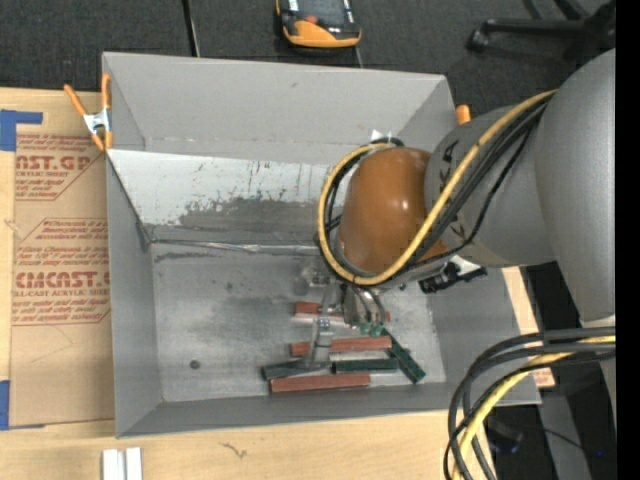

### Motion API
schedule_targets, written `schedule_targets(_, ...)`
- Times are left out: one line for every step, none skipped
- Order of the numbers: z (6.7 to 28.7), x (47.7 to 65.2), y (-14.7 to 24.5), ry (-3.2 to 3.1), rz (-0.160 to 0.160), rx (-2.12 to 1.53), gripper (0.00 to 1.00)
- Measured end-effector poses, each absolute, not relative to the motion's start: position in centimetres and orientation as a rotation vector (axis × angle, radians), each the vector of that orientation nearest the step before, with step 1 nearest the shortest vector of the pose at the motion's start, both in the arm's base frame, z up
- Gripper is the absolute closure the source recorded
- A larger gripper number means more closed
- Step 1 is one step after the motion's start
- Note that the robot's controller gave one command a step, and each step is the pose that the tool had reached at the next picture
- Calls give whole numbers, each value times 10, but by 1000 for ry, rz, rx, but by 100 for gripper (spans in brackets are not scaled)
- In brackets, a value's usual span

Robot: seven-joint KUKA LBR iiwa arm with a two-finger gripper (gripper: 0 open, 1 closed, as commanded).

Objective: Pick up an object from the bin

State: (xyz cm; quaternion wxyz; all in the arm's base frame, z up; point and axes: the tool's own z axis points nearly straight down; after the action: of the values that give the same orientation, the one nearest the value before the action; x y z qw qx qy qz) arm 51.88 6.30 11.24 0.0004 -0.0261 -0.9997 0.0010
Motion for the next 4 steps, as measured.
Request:
schedule_targets(146, 504, 13, -3141, 0, 68, 0)
schedule_targets(91, 511, 0, -3144, -2, -168, 0)
schedule_targets(73, 513, 0, -3154, 1, -41, 100)
schedule_targets(72, 512, 0, -3153, 0, -41, 100)
